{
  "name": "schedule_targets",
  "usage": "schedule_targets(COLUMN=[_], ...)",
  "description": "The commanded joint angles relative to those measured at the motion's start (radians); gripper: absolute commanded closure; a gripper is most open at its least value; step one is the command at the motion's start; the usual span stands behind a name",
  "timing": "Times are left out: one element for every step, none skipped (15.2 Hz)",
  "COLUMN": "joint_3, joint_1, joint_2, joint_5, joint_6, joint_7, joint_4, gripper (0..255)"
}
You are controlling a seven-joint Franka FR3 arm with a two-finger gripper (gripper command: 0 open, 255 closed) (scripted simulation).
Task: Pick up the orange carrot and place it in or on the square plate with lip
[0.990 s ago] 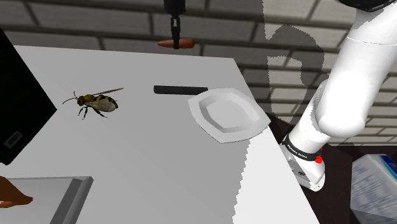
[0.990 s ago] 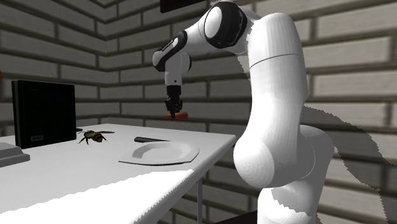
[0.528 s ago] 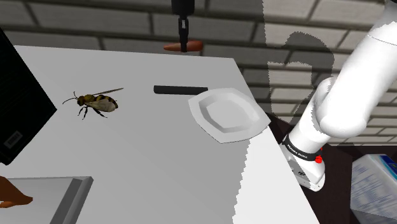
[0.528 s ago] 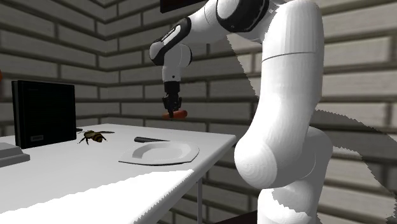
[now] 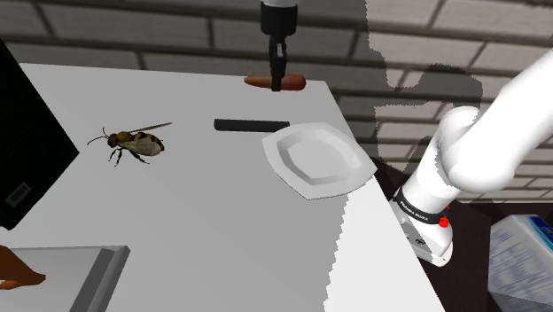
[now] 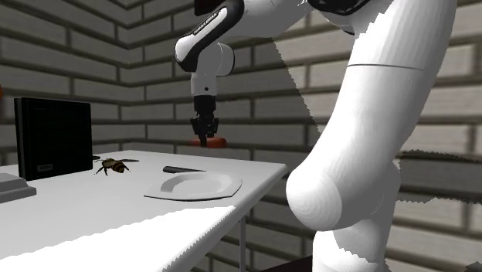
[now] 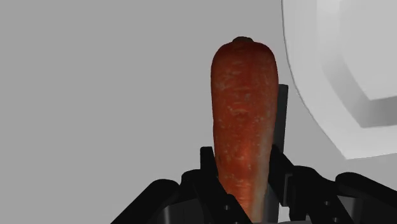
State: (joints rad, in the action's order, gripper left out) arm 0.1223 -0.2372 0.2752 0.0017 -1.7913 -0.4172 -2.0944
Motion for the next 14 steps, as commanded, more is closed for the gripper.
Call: schedule_targets(joint_3=[0.016, 0.025, 0.034, 0.043, 0.053, 0.063, 0.073, 0.084, 0.095, 0.107, 0.118, 0.13, 0.143, 0.153], joint_1=[-0.014, -0.022, -0.03, -0.039, -0.048, -0.057, -0.067, -0.077, -0.087, -0.098, -0.109, -0.121, -0.133, -0.142], joint_2=[0.064, 0.095, 0.125, 0.155, 0.184, 0.214, 0.242, 0.271, 0.299, 0.326, 0.353, 0.379, 0.405, 0.424], joint_5=[0.013, 0.021, 0.029, 0.038, 0.047, 0.057, 0.068, 0.078, 0.09, 0.102, 0.114, 0.127, 0.14, 0.151], joint_6=[0.007, 0.01, 0.014, 0.019, 0.024, 0.031, 0.038, 0.045, 0.053, 0.062, 0.071, 0.081, 0.091, 0.099], joint_7=[0.025, 0.038, 0.051, 0.064, 0.078, 0.092, 0.107, 0.121, 0.136, 0.152, 0.168, 0.184, 0.201, 0.215], joint_4=[-0.057, -0.084, -0.11, -0.135, -0.159, -0.181, -0.202, -0.223, -0.242, -0.26, -0.276, -0.292, -0.306, -0.317], gripper=[255, 255, 255, 255, 255, 255, 255, 255, 255, 255, 255, 255, 255, 255])
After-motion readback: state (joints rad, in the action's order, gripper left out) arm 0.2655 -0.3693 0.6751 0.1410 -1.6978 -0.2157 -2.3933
